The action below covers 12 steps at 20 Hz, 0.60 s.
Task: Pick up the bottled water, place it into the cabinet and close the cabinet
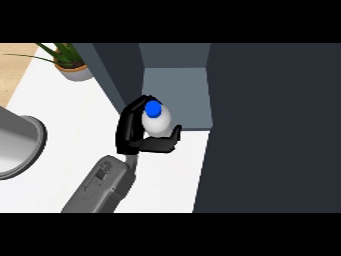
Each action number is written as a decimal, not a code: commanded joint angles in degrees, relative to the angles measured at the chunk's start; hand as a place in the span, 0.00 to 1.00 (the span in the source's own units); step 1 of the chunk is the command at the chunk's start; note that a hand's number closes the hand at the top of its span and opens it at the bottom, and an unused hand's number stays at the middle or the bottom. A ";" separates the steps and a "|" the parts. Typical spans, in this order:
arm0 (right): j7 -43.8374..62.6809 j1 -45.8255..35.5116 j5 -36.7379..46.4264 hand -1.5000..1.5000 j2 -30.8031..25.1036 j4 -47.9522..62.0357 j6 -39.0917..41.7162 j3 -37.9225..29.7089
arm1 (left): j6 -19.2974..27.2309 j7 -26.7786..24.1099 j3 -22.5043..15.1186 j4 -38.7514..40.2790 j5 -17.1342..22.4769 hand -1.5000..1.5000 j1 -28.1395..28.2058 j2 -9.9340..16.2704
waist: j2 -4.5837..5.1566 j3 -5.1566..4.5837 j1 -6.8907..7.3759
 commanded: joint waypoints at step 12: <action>-2.35 2.81 1.22 0.00 -1.42 -3.37 0.58 -1.60 | 11.71 5.66 -2.71 16.04 9.25 1.00 -18.48 -0.03 | 0.36 -0.01 -0.83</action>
